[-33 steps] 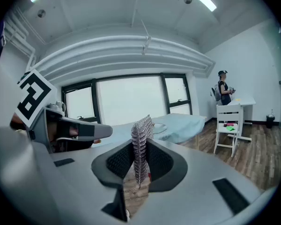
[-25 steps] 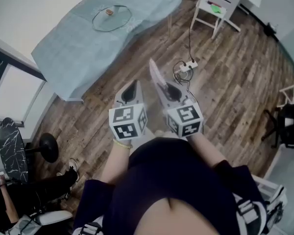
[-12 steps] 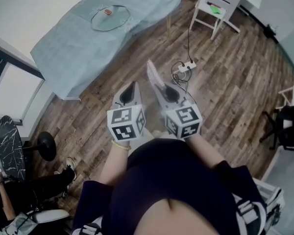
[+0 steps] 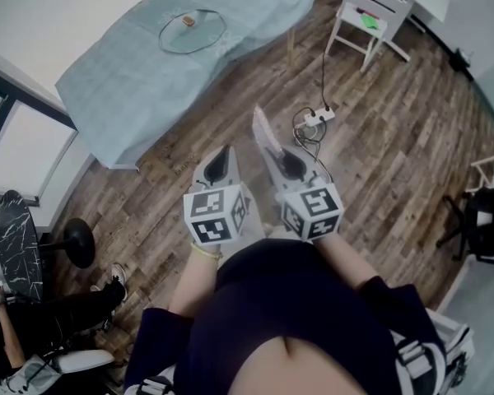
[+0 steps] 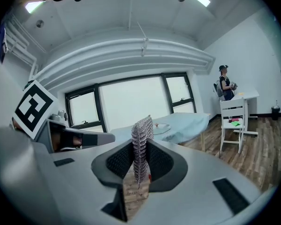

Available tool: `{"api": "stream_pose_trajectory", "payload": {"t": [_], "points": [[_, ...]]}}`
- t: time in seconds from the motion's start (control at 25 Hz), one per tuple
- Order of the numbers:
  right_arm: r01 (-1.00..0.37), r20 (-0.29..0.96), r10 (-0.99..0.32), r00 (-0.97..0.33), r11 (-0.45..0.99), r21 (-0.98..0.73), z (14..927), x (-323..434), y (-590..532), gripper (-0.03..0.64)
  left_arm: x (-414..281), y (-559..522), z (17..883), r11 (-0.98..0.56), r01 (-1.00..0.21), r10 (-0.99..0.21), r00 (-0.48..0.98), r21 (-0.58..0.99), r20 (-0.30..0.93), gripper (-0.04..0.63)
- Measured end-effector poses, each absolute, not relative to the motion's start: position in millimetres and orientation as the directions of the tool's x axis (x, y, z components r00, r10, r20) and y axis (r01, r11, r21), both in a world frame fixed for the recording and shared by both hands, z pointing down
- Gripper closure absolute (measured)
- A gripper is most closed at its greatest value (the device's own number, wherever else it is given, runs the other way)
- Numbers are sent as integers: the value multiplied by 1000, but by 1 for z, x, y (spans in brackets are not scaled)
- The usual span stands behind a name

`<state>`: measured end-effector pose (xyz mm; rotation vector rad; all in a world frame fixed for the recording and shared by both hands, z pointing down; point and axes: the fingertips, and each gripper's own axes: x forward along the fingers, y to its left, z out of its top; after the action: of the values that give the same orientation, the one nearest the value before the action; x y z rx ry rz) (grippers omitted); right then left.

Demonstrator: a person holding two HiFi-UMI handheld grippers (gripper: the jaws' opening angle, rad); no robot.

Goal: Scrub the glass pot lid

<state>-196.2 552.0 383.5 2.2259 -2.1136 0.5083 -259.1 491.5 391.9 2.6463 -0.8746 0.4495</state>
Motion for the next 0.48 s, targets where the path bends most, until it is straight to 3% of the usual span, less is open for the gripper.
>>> {"api": "stream_pose_trajectory", "payload": {"t": [0.48], "points": [[-970,276,-958,82,-140,-198,393,-150,519,537,-209,445,403,-777,-581,-470,792,245,389,594]]}}
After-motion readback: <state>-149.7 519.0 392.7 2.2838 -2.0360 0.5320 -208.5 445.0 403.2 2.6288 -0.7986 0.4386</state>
